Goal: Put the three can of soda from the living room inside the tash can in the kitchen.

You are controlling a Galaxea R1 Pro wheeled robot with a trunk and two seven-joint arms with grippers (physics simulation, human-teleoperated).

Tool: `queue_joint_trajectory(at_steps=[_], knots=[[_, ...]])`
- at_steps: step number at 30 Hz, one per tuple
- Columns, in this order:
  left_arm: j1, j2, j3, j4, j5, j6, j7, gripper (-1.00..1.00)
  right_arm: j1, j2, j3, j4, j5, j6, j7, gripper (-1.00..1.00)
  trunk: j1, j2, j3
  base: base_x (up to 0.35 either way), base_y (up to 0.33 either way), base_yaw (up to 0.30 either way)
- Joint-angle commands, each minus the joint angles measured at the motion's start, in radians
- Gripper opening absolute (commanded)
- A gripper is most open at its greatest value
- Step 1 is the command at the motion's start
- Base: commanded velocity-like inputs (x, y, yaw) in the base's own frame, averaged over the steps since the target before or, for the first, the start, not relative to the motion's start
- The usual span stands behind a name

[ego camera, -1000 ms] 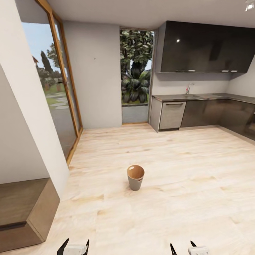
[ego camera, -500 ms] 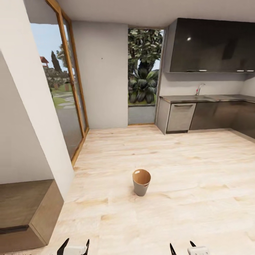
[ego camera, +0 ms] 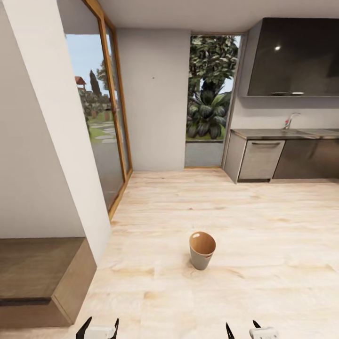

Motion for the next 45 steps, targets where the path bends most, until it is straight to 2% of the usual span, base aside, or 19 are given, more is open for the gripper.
queue_joint_trajectory(at_steps=[1,14,45], knots=[[0.000,0.000,0.000,0.000,0.000,0.000,0.000,1.00,0.000,0.000,0.000,0.000,-0.001,0.000,0.000,1.00,0.000,0.000,0.000,0.187,0.000,0.056],[0.000,0.000,0.000,0.001,0.000,0.000,0.000,1.00,0.000,0.000,0.000,0.000,-0.003,0.000,0.000,1.00,0.000,0.000,0.000,0.193,-0.014,0.015],[0.001,0.000,0.000,-0.002,0.000,0.000,0.000,1.00,0.000,0.000,0.000,0.003,0.004,0.000,0.000,1.00,0.000,0.000,0.000,0.205,-0.105,0.000]])
